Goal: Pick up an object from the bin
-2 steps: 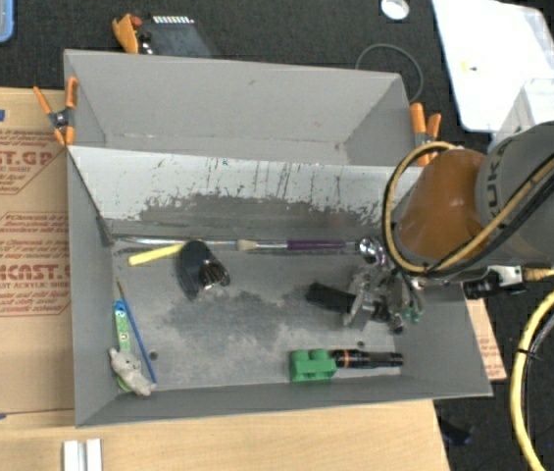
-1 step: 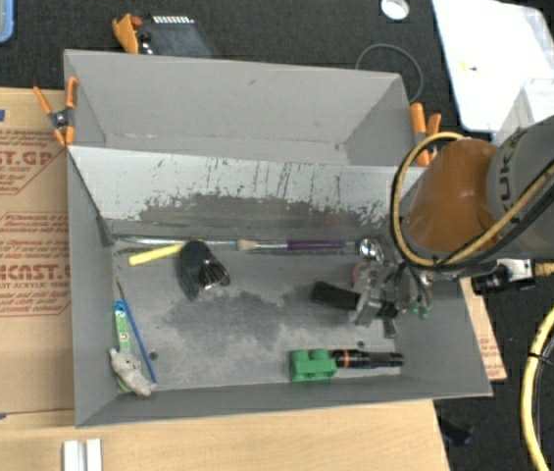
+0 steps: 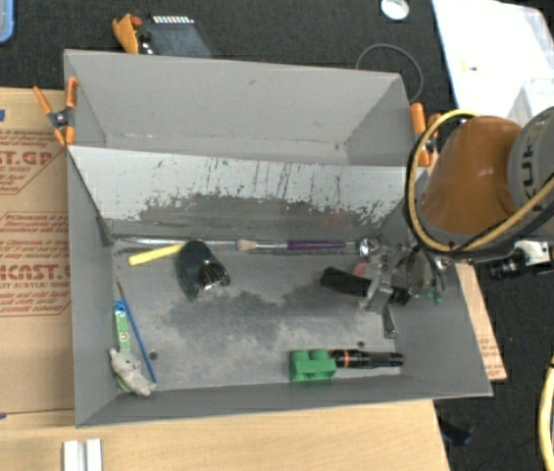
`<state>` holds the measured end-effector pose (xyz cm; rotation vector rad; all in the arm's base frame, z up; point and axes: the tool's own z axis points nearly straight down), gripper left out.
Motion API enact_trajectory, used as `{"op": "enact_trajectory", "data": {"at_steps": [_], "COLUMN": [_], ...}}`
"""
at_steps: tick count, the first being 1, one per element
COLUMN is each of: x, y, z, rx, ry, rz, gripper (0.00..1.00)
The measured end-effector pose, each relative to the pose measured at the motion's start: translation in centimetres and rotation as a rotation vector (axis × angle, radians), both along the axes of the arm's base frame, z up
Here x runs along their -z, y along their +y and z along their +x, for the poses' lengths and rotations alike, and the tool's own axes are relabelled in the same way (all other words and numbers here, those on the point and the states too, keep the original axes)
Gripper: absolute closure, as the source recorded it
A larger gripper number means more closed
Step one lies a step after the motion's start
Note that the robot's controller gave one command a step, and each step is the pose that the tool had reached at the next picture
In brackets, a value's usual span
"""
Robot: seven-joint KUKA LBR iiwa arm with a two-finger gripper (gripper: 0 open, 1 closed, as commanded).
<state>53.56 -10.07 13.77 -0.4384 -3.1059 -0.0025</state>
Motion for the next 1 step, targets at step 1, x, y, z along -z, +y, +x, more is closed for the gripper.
{"op": "enact_trajectory", "data": {"at_steps": [1], "x": [-1.68], "y": [-0.01], "z": [0.10], "rx": [0.000], "ry": [-0.005], "rz": [-0.001], "gripper": [1.00]}}
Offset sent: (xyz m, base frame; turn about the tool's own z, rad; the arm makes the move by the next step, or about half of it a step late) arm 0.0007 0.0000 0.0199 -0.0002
